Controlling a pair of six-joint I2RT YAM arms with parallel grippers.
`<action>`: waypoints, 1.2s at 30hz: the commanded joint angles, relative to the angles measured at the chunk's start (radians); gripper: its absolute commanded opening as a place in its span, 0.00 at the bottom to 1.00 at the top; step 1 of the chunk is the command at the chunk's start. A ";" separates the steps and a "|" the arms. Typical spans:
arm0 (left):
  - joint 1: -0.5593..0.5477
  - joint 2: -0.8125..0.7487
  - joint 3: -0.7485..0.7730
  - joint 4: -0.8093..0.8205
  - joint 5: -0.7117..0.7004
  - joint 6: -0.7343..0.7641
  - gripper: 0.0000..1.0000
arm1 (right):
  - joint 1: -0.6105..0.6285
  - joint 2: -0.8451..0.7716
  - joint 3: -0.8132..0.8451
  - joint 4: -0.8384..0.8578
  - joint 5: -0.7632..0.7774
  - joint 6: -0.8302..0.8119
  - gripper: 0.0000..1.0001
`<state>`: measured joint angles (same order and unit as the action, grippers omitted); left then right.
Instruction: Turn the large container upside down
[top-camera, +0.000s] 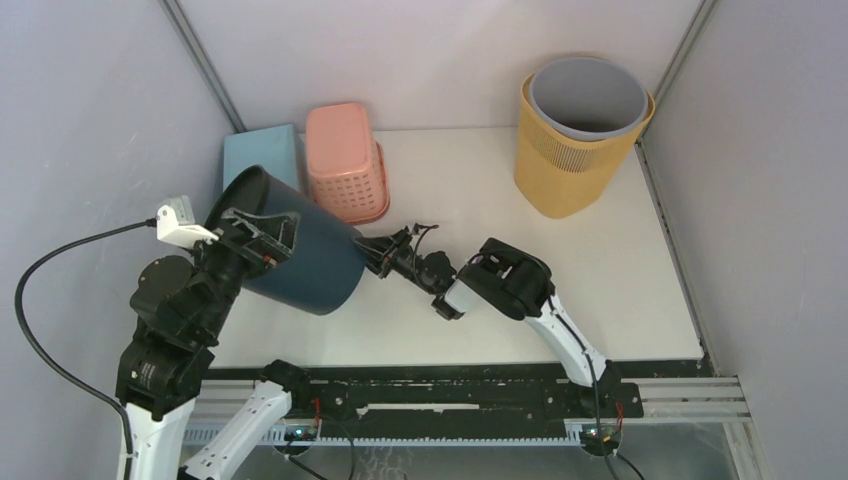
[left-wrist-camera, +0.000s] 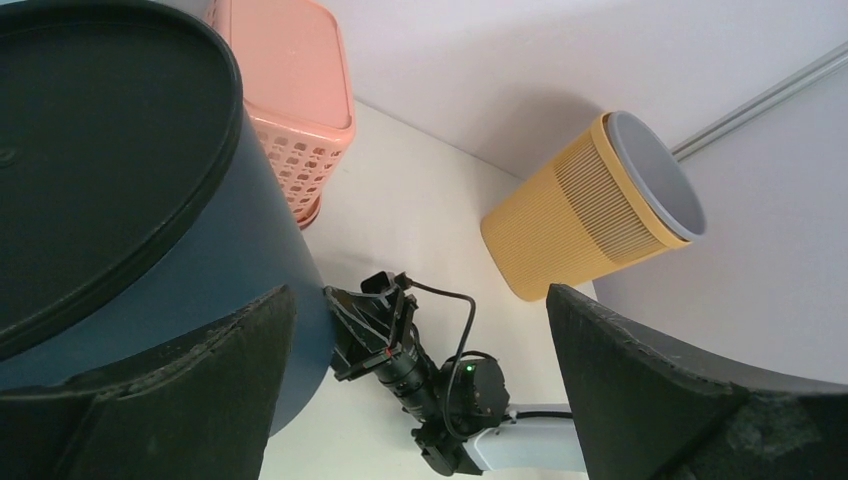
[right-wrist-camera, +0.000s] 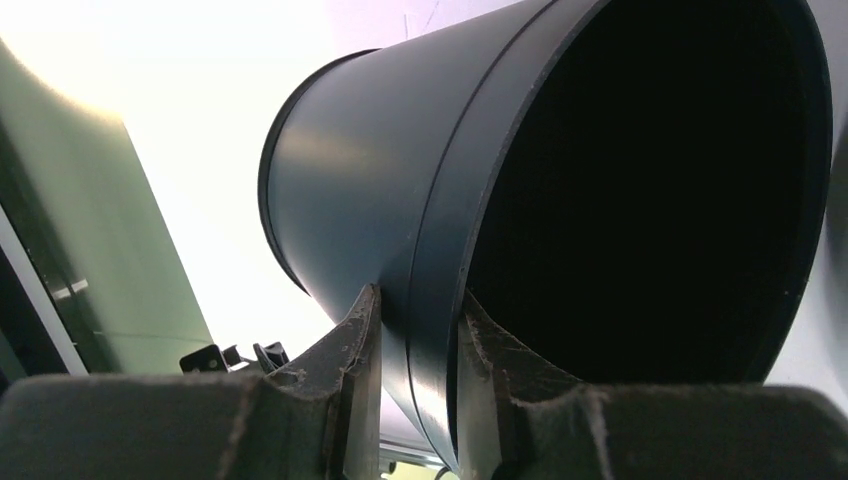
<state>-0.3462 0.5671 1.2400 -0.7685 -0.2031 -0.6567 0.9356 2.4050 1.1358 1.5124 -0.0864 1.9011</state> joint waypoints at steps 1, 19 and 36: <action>0.007 -0.001 -0.031 0.049 0.008 -0.011 1.00 | 0.002 -0.027 -0.096 -0.071 -0.077 -0.068 0.31; 0.012 0.044 -0.035 0.058 -0.235 0.043 1.00 | -0.032 -0.070 -0.275 -0.089 -0.063 -0.107 0.34; 0.033 0.156 -0.297 0.219 -0.033 -0.002 0.94 | -0.100 -0.212 -0.520 -0.118 -0.048 -0.236 0.62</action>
<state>-0.3153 0.7341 0.9890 -0.6010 -0.3122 -0.6456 0.8597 2.2616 0.6918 1.4868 -0.1253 1.7149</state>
